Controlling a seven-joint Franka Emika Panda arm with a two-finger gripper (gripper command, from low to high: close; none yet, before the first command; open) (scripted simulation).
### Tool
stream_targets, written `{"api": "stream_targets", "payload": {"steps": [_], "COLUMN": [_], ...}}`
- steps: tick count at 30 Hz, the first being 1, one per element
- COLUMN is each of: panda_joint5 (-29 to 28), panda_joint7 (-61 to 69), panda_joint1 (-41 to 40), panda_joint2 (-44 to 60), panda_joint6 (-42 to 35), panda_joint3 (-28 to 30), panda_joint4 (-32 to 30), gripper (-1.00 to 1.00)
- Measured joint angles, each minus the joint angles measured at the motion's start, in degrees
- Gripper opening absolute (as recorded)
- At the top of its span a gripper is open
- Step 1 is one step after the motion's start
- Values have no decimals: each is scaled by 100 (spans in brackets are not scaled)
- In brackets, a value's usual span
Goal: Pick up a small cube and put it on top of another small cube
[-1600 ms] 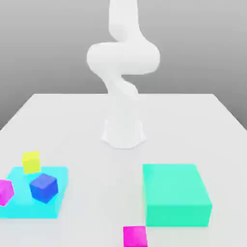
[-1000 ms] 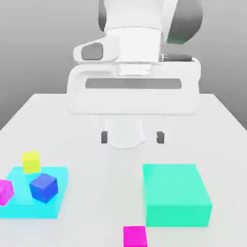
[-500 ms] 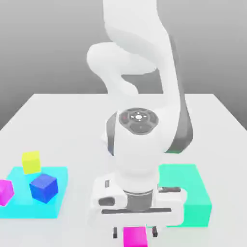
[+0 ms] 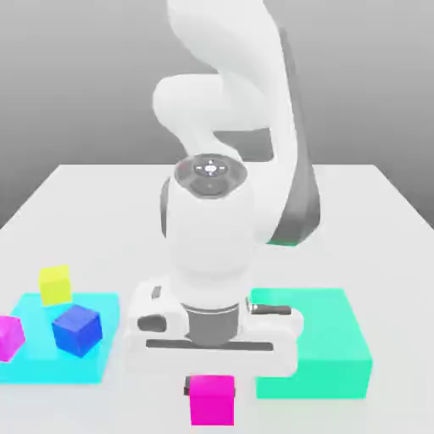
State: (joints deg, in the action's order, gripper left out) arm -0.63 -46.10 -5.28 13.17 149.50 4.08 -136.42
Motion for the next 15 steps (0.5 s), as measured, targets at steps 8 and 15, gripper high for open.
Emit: {"api": "stream_targets", "payload": {"steps": [8, 15], "panda_joint5": [249, 709], "panda_joint7": [240, 577], "panda_joint1": [-1411, -1731], "panda_joint2": [-753, -117], "panda_joint6": [-857, -217], "panda_joint3": [1206, 1225], "panda_joint4": [95, 47], "gripper": [-100, 100]}}
